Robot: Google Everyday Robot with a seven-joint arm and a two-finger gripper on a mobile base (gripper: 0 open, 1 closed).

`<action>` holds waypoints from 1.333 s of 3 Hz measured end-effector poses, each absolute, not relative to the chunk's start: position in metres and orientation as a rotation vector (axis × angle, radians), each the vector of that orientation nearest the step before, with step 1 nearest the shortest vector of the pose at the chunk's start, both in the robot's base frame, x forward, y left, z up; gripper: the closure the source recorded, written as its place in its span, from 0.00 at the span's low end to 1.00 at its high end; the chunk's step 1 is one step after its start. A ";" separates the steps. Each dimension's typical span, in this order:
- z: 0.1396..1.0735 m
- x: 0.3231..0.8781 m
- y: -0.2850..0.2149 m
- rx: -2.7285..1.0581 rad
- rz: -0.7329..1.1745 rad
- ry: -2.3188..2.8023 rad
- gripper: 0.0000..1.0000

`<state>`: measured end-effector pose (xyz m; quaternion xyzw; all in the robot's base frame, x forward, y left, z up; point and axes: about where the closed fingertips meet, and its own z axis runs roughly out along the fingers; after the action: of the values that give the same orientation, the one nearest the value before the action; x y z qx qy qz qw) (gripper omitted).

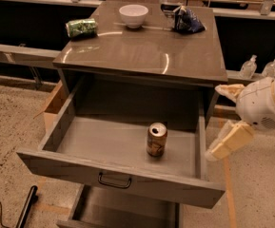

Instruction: Pick orange can from top drawer and place on counter

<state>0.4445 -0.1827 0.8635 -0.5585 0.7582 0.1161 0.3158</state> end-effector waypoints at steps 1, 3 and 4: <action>0.843 0.476 -0.164 -1.363 0.394 1.870 0.00; 0.771 0.508 -0.129 -1.329 0.447 1.836 0.00; 0.762 0.510 -0.127 -1.324 0.447 1.840 0.00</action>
Offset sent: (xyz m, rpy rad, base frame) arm 0.0819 0.0500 -0.0928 0.2471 -0.1174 -0.0014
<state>0.5104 -0.1266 0.7621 -0.5241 0.7287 0.1771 0.4037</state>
